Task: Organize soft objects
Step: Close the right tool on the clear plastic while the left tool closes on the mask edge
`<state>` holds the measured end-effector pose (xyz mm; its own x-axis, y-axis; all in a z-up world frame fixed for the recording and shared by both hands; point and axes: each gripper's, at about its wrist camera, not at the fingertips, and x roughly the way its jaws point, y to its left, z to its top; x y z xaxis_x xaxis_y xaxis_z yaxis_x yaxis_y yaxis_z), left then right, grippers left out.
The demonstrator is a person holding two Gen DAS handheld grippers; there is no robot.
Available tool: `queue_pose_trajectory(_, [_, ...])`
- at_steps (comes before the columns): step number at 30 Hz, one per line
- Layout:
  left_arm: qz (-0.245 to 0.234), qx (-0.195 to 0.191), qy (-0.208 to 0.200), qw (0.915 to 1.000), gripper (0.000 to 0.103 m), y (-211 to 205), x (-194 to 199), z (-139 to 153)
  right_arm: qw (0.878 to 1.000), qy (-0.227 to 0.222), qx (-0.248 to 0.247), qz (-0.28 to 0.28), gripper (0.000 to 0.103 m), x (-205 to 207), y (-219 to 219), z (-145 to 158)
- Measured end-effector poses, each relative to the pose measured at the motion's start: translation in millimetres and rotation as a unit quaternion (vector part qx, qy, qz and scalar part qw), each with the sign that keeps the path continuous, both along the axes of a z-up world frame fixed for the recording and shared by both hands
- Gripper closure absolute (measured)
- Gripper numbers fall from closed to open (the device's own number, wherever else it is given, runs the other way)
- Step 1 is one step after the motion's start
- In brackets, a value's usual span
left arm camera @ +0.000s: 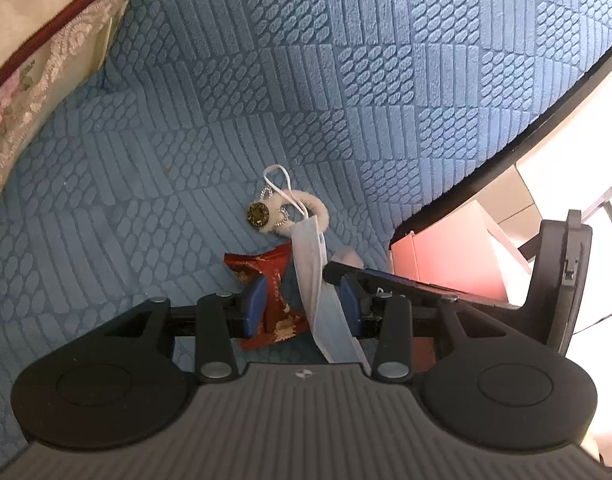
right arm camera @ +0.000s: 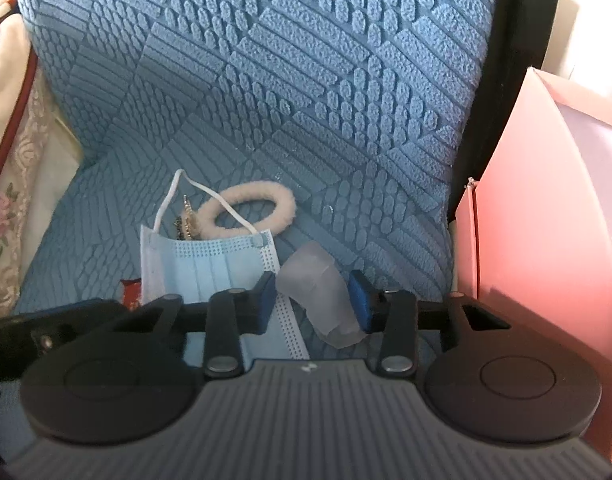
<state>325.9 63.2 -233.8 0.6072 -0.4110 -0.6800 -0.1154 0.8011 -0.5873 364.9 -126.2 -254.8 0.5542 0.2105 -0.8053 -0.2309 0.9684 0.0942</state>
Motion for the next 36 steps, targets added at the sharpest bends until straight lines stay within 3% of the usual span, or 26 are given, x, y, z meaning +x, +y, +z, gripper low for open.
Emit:
queue_pose_trajectory(9, [-0.002,0.003,0.012,0.9999,0.058,-7.6,-11.5,2.5,1.000,-0.015,0.003,0.003,0.068,-8.5,-0.2,9.8])
queue_pose_trajectory(14, [-0.029,0.015,0.019,0.9993,0.058,-26.3,-18.2,-0.4,1.000,-0.017,0.001,0.006,0.068,-11.6,1.1,10.9])
queue_pose_trajectory(23, [-0.019,0.014,0.032,0.9992,0.058,-35.9,-17.4,-23.7,1.000,-0.013,0.001,0.003,0.068,-15.2,0.9,10.2])
queue_pose_trajectory(26, [-0.037,0.040,0.016,0.9984,0.069,-46.8,-17.0,-22.7,1.000,-0.012,-0.001,0.007,0.068,-16.9,1.3,8.2])
queue_pose_trajectory(28, [-0.039,0.044,0.011,0.9982,0.086,-49.8,-16.9,-22.3,1.000,-0.014,-0.007,0.008,0.068,-19.3,1.6,7.5])
queue_pose_trajectory(30, [-0.039,0.046,0.016,0.9981,0.093,-50.5,-16.7,-22.6,1.000,-0.014,-0.009,0.005,0.068,-21.9,0.2,7.4])
queue_pose_trajectory(36, [-0.030,0.052,0.006,0.9982,0.096,-42.3,-18.3,-11.8,1.000,-0.023,-0.007,0.001,0.068,-30.9,-0.1,13.8])
